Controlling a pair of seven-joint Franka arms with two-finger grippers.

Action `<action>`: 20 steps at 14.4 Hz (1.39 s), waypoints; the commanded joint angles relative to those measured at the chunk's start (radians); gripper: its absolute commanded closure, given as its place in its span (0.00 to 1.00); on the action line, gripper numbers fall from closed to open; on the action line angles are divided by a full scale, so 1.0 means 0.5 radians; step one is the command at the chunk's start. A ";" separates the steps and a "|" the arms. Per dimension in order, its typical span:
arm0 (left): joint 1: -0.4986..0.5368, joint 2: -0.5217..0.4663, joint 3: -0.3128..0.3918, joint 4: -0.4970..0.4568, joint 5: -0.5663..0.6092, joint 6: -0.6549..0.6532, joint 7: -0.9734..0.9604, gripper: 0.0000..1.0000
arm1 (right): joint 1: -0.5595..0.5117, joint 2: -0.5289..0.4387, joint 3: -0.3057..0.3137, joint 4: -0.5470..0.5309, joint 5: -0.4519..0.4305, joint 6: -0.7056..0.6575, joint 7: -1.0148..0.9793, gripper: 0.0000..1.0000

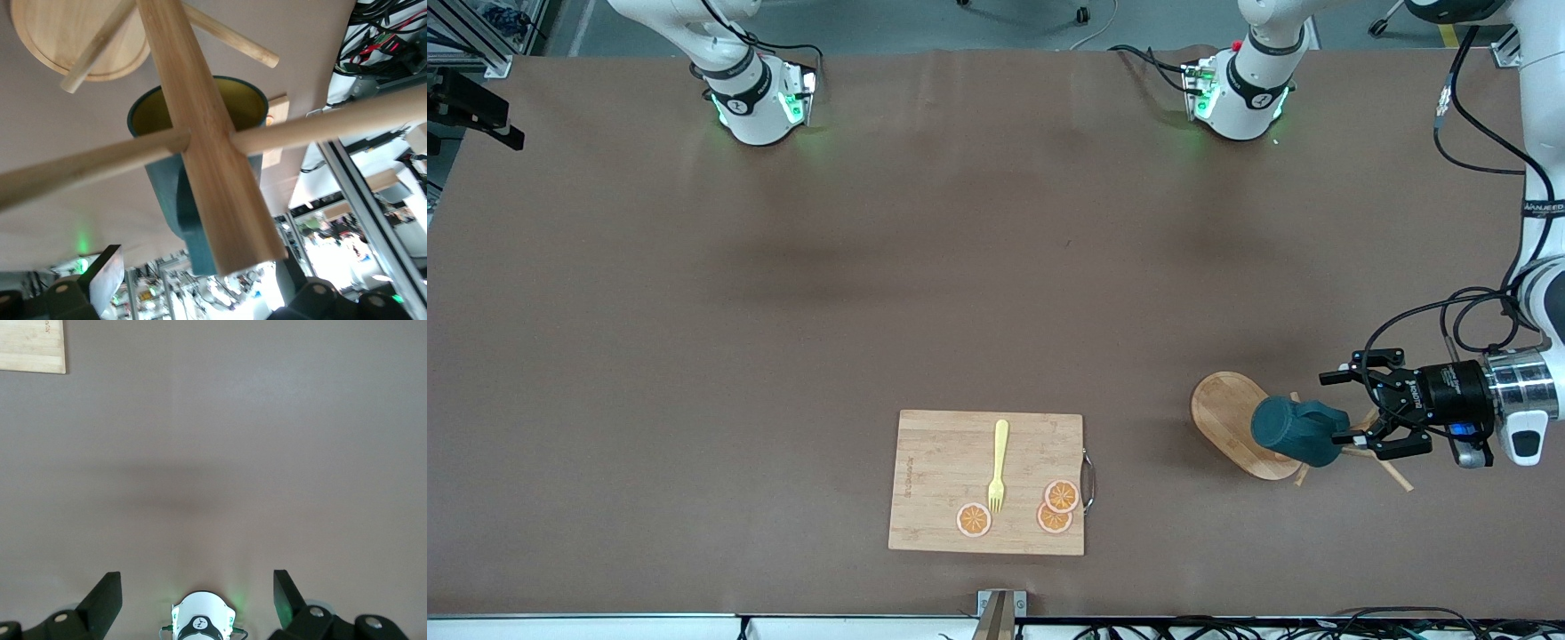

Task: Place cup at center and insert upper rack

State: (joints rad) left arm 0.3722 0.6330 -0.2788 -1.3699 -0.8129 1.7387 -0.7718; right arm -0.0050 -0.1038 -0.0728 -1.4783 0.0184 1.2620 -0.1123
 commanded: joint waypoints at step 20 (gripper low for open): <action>-0.711 -0.968 -0.016 -0.015 1.920 -0.461 0.896 0.00 | -0.008 -0.038 0.007 -0.032 -0.009 0.016 -0.018 0.00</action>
State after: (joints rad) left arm 0.0162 0.1986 -0.2862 -1.3625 0.1308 1.5556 -0.3633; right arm -0.0051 -0.1038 -0.0740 -1.4778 0.0184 1.2635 -0.1124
